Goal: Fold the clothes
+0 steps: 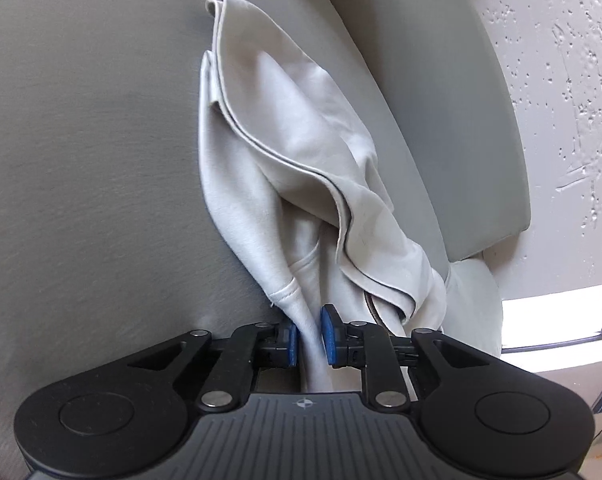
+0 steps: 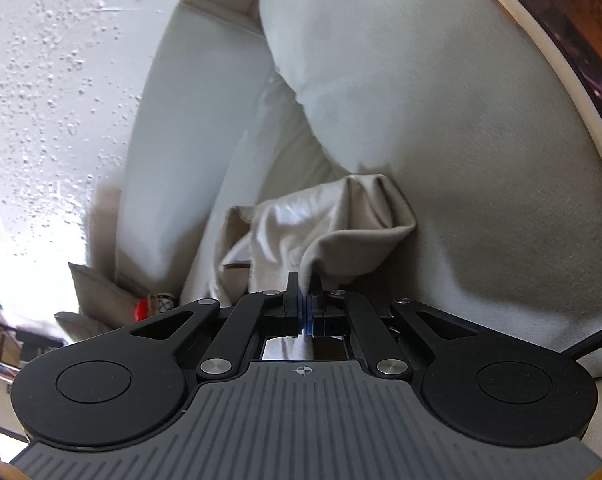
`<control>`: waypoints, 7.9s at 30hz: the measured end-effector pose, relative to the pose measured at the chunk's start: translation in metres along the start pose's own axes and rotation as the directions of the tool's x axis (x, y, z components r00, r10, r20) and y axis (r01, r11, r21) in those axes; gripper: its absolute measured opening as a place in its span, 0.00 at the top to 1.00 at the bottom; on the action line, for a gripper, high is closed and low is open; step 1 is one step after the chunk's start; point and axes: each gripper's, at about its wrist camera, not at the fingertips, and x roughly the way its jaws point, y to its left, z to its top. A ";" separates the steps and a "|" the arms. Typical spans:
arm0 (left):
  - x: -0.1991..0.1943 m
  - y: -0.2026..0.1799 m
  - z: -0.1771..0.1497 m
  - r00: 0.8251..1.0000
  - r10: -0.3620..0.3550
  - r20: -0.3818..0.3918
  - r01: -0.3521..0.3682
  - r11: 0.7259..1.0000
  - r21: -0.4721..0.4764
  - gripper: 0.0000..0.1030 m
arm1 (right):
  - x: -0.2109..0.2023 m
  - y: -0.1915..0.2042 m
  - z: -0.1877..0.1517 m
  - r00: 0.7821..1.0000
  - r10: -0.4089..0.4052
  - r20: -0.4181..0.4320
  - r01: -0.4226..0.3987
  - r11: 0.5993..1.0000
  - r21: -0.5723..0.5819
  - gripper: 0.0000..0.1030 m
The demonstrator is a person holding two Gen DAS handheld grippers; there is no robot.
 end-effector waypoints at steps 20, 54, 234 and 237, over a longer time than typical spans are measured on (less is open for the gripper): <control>-0.272 -0.210 0.024 0.808 -0.531 0.256 0.441 0.832 0.335 0.98 | -0.204 0.235 0.019 0.750 0.572 0.331 -0.510 0.820 -0.261 0.99; -0.504 -0.229 -0.114 0.542 -0.796 0.268 0.568 0.582 0.582 1.00 | -0.420 0.307 -0.098 0.598 0.690 0.408 -0.319 0.672 -0.669 0.99; 0.004 -0.150 -0.189 0.871 0.449 0.199 -0.376 0.350 0.858 0.53 | 0.018 0.076 0.018 0.913 -0.246 0.326 0.400 0.703 -0.588 0.43; 0.011 -0.142 -0.190 0.871 0.457 0.181 -0.370 0.367 0.853 0.53 | 0.009 0.065 0.039 0.898 -0.224 0.377 0.402 0.768 -0.500 0.44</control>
